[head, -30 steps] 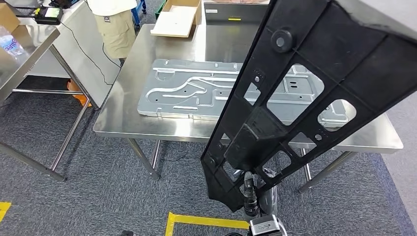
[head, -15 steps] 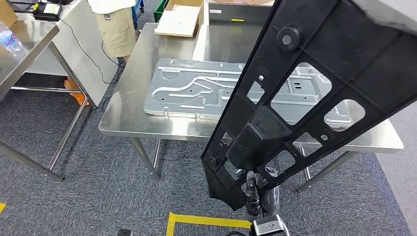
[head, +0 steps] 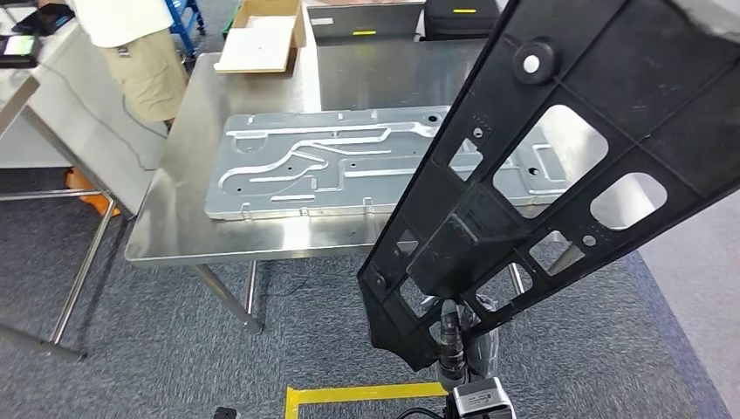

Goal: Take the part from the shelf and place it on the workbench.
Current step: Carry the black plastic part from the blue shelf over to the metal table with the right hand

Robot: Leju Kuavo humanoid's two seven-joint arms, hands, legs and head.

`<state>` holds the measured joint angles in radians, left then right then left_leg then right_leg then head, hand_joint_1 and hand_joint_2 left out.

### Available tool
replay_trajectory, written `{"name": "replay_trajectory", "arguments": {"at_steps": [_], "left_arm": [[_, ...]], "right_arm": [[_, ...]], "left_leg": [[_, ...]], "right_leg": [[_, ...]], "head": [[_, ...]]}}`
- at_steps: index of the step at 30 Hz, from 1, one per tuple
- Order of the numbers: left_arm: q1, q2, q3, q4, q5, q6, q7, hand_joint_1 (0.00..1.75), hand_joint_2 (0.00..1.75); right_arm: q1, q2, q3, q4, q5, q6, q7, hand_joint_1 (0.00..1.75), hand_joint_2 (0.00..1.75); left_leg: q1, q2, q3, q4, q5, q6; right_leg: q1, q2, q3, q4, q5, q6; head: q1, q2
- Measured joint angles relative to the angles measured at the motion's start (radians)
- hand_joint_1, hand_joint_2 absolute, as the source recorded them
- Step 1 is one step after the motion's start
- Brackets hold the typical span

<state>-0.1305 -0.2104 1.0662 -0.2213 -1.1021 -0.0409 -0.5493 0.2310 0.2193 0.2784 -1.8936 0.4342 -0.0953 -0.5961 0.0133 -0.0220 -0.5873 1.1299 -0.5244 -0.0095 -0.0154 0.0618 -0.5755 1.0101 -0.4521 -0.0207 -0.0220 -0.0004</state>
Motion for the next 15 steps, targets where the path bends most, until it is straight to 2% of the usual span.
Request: {"name": "replay_trajectory", "arguments": {"at_steps": [1, 2, 3, 5, 6, 7, 8, 9, 10, 11, 12, 13, 15], "left_arm": [[0.0, 0.0, 0.0, 0.0, 0.0, 0.0, 0.0, 0.0, 1.75], [-0.001, 0.001, 0.0, 0.0, 0.0, -0.001, 0.0, 0.0, 1.75], [-0.001, 0.001, 0.0, 0.0, 0.0, -0.001, 0.0, 0.0, 1.75], [-0.002, 0.001, 0.0, 0.0, -0.001, -0.001, -0.001, 0.0, 1.75], [-0.003, 0.0, 0.0, 0.0, -0.001, -0.001, -0.001, 0.0, 1.75], [-0.004, 0.0, 0.0, 0.0, 0.0, -0.001, -0.002, 0.0, 1.75], [-0.004, -0.001, 0.0, 0.0, 0.0, -0.001, -0.002, 0.0, 1.75], [-0.003, -0.001, 0.0, 0.0, 0.001, -0.001, -0.002, 0.0, 1.75], [-0.001, -0.001, 0.0, 0.0, 0.002, -0.001, -0.003, 0.0, 1.75], [0.001, -0.001, 0.0, 0.0, 0.002, -0.001, -0.003, 0.0, 1.75], [0.002, -0.001, 0.0, 0.0, 0.003, -0.001, -0.003, 0.0, 1.75], [0.002, -0.001, 0.0, 0.0, 0.004, -0.001, -0.003, 0.0, 1.75], [0.001, -0.002, 0.0, 0.0, 0.005, -0.001, -0.003, 0.0, 1.75]], "right_arm": [[0.0, 0.001, 0.0, 0.0, 0.001, 0.0, -0.001, 1.75, 0.0], [-0.001, 0.002, -0.001, 0.0, 0.002, 0.0, -0.001, 1.75, 0.0], [-0.001, 0.002, -0.002, 0.0, 0.002, 0.001, -0.002, 1.75, 0.0], [-0.001, 0.003, -0.004, -0.001, 0.005, 0.0, -0.002, 1.75, 0.0], [0.0, 0.003, -0.005, -0.001, 0.007, -0.001, -0.003, 1.75, 0.0], [0.0, 0.003, -0.006, -0.002, 0.009, -0.001, -0.003, 1.75, 0.0], [0.0, 0.003, -0.007, -0.003, 0.011, -0.002, -0.003, 1.75, 0.0], [-0.001, 0.003, -0.007, -0.003, 0.012, -0.002, -0.003, 1.75, 0.0], [-0.001, 0.003, -0.008, -0.003, 0.013, -0.002, -0.003, 1.75, 0.0], [0.0, 0.003, -0.008, -0.003, 0.014, -0.002, -0.003, 1.75, 0.0], [0.0, 0.003, -0.009, -0.002, 0.015, -0.002, -0.003, 1.75, 0.0], [0.001, 0.004, -0.01, -0.002, 0.016, -0.002, -0.003, 1.75, 0.0], [0.001, 0.004, -0.01, -0.002, 0.016, -0.002, -0.003, 1.75, 0.0]], "left_leg": [[0.001, -0.021, 0.029, -0.066, 0.025, 0.004], [0.001, -0.038, 0.049, -0.111, 0.038, 0.008], [0.0, -0.048, 0.057, -0.132, 0.039, 0.013], [0.0, -0.035, 0.059, -0.139, 0.043, 0.022], [0.002, -0.028, 0.061, -0.144, 0.047, 0.029], [0.004, -0.02, 0.063, -0.149, 0.053, 0.036], [0.006, -0.013, 0.064, -0.154, 0.057, 0.042], [0.004, -0.005, 0.064, -0.155, 0.058, 0.045], [0.003, 0.003, 0.063, -0.155, 0.058, 0.047], [0.002, 0.01, 0.062, -0.154, 0.058, 0.047], [0.001, 0.016, 0.062, -0.153, 0.057, 0.047], [0.0, 0.02, 0.062, -0.151, 0.055, 0.047], [0.0, 0.024, 0.063, -0.147, 0.051, 0.042]], "right_leg": [[0.001, 0.011, -0.001, 0.002, 0.0, 0.004], [0.0, 0.02, -0.003, 0.004, 0.001, 0.009], [-0.001, 0.029, -0.007, 0.004, 0.002, 0.016], [-0.002, 0.041, -0.011, 0.001, 0.007, 0.031], [-0.002, 0.034, -0.014, 0.006, 0.003, 0.037], [0.0, 0.016, -0.024, 0.026, -0.011, 0.04], [0.001, -0.006, -0.042, 0.066, -0.038, 0.043], [0.001, -0.03, -0.07, 0.126, -0.072, 0.045], [0.001, -0.044, -0.103, 0.195, -0.106, 0.047], [0.001, -0.05, -0.13, 0.251, -0.126, 0.049], [0.0, -0.052, -0.143, 0.278, -0.128, 0.05], [0.0, -0.054, -0.136, 0.266, -0.111, 0.05], [-0.001, -0.057, -0.071, 0.142, -0.046, 0.046]], "head": [[0.0, 0.0], [0.0, 0.0], [0.0, 0.0], [0.0, 0.0], [0.0, 0.0], [0.001, 0.0], [0.001, 0.0], [0.001, 0.0], [0.001, 0.0], [0.001, 0.0], [0.001, 0.0], [0.001, 0.0], [0.001, 0.0]]}}
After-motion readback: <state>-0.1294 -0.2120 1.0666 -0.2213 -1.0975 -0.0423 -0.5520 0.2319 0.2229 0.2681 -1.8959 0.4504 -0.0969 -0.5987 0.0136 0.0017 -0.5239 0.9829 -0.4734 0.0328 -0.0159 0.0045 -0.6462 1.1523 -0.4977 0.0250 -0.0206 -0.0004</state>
